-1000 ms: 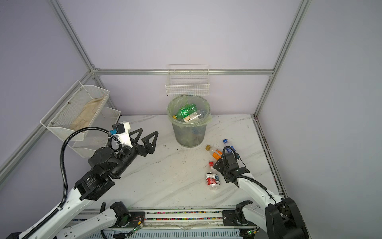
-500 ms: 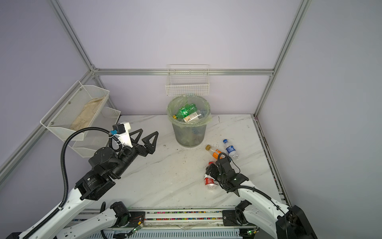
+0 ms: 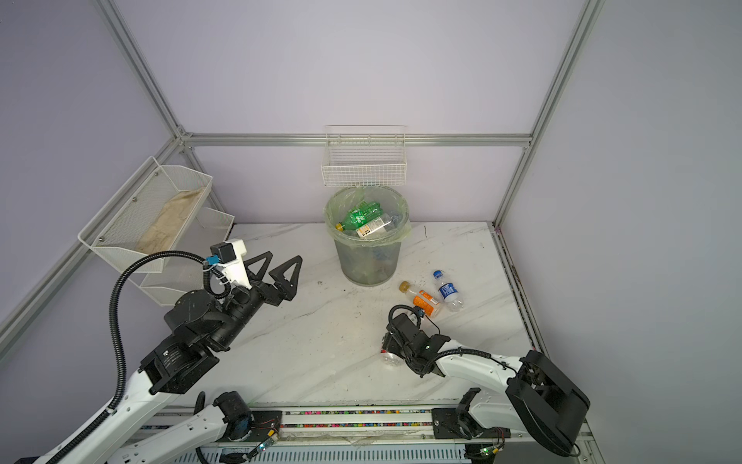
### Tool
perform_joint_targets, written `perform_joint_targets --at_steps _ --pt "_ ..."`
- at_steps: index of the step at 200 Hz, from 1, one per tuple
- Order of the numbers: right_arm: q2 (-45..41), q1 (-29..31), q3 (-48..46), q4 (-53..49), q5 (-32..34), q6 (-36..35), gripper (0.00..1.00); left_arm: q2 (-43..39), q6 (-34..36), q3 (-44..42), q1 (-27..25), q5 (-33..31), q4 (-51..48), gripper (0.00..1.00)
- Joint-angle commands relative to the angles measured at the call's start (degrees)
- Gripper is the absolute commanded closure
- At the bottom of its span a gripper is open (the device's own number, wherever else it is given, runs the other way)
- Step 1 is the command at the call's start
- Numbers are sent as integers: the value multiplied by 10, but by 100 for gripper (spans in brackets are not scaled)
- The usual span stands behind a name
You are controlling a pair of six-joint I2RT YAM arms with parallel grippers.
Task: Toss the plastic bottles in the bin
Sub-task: 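Lift the red-capped bottle upright with the right gripper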
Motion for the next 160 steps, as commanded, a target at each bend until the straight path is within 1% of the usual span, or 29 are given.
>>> perform_joint_targets --at_steps 1,25,43,58,71,94,123,160 --pt "18 10 2 -23 3 23 44 -12 -1 -23 -3 -12 0 0" --pt "13 13 12 -30 10 23 59 -22 1 -26 -3 -18 -4 0" --pt "8 16 16 -28 12 22 72 -27 2 -28 -3 -21 -7 0" --pt "4 17 19 -28 12 20 81 -30 2 -29 -3 -23 -10 0" --pt "1 18 23 -29 13 17 85 -32 2 -29 -3 -24 -12 0" --pt "-11 20 33 -34 19 10 86 -35 2 -32 -2 -26 -15 0" --pt "-49 21 53 -39 29 -7 86 -37 -5 -45 -3 -26 -22 0" --pt "-92 21 113 -85 71 -46 86 -46 -31 -78 -3 -20 -35 0"
